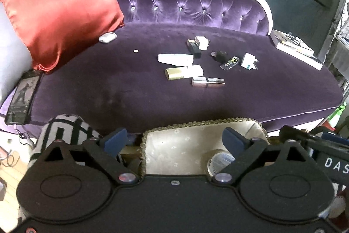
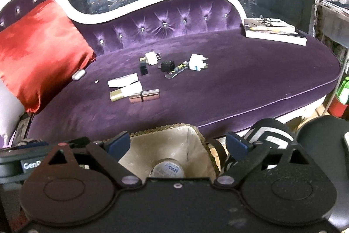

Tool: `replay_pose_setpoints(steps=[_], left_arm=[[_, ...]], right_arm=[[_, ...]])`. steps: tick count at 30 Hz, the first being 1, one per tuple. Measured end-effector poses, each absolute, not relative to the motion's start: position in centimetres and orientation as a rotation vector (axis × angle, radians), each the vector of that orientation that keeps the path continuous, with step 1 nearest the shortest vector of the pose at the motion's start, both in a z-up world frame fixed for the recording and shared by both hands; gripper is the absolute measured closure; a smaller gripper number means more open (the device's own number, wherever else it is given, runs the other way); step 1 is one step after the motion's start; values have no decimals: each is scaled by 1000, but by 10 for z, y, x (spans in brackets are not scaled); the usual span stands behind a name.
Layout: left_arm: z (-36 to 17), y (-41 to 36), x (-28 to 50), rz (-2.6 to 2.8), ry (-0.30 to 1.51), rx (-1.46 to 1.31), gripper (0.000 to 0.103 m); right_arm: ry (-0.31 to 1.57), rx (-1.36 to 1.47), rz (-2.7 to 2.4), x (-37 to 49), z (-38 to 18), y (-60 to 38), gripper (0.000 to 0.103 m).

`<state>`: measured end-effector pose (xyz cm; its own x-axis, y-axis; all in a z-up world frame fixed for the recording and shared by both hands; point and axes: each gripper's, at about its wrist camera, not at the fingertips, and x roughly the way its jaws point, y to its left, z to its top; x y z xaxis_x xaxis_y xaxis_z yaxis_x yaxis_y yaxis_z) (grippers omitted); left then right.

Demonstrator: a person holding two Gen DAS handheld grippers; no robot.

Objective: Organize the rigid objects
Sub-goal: 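Move both tools back toward the remaining items on the chaise, then grasp the silver lipstick with the right tool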

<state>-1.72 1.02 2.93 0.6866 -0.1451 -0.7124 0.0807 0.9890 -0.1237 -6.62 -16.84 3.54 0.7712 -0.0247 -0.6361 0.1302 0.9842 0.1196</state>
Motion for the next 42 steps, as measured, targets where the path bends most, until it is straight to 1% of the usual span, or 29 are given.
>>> replay_pose_setpoints(steps=[7,12,15,19,24,29,31,33,35,38,42], left_arm=[[35,1,-10,-102,795,6,4],[41,-4,3,-152,767,68,4],[43,-1,19,-202,773,49,4],[43,5,49,-199,780,15,4],[33,15,87,-169,794,3,4],[13,16,119,-151,821,36,4],[8,18,128,-155,829,12,4],[7,19,132,-139,802,0,4],[6,22,135,-109,781,-21,4],[-1,31,143,-70,804,-99,4],[-6,39,149,-79,836,-199,4]], right_arm=[[671,140,-119,-63,37,-168,5],[683,131,-145,-52,39,-174,3],[715,132,-140,-37,40,-181,4],[710,55,-126,-15,41,-180,4],[672,-50,-99,21,41,-184,5],[683,-47,-98,67,32,-195,6],[696,-29,-100,83,25,-196,8],[714,2,-93,96,19,-196,15],[725,34,-82,105,13,-193,16],[735,43,-47,114,4,-180,20],[747,2,32,122,-9,-155,20]])
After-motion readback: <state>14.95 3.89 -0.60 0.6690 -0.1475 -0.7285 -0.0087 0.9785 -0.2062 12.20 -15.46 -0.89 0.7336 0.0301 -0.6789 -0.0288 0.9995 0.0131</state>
